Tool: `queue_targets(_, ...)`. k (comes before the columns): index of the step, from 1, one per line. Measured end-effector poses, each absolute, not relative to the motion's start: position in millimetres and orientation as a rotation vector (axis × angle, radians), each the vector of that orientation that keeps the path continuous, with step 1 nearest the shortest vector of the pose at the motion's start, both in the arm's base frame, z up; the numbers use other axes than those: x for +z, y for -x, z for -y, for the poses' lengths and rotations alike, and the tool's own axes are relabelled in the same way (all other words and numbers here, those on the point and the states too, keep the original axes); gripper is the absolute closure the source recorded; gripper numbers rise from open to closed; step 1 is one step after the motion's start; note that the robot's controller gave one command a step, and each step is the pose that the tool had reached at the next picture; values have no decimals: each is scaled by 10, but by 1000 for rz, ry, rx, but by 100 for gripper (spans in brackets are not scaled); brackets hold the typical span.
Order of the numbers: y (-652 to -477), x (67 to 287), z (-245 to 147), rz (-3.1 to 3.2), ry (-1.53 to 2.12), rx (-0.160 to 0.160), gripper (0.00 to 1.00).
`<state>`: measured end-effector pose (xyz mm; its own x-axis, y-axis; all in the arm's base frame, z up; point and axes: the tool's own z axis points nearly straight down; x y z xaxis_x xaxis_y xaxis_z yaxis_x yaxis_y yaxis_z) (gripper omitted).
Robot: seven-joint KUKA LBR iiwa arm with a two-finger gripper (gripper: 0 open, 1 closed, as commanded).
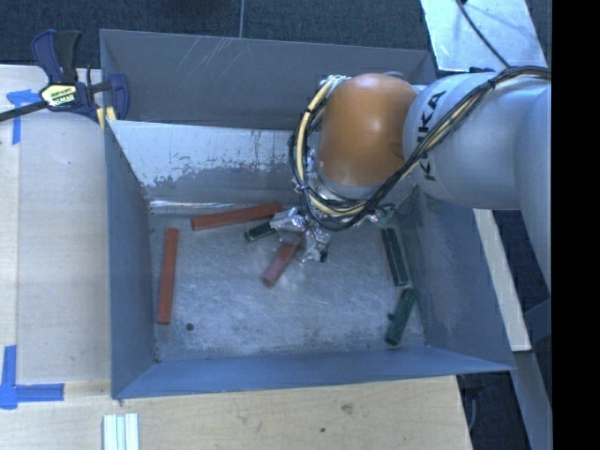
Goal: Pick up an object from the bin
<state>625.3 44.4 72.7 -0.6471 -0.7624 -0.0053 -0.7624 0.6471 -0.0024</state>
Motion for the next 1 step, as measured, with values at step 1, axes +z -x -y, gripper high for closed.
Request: queue_targets(1, -6110, 2012, -752, -2781, 1435, -5, 100)
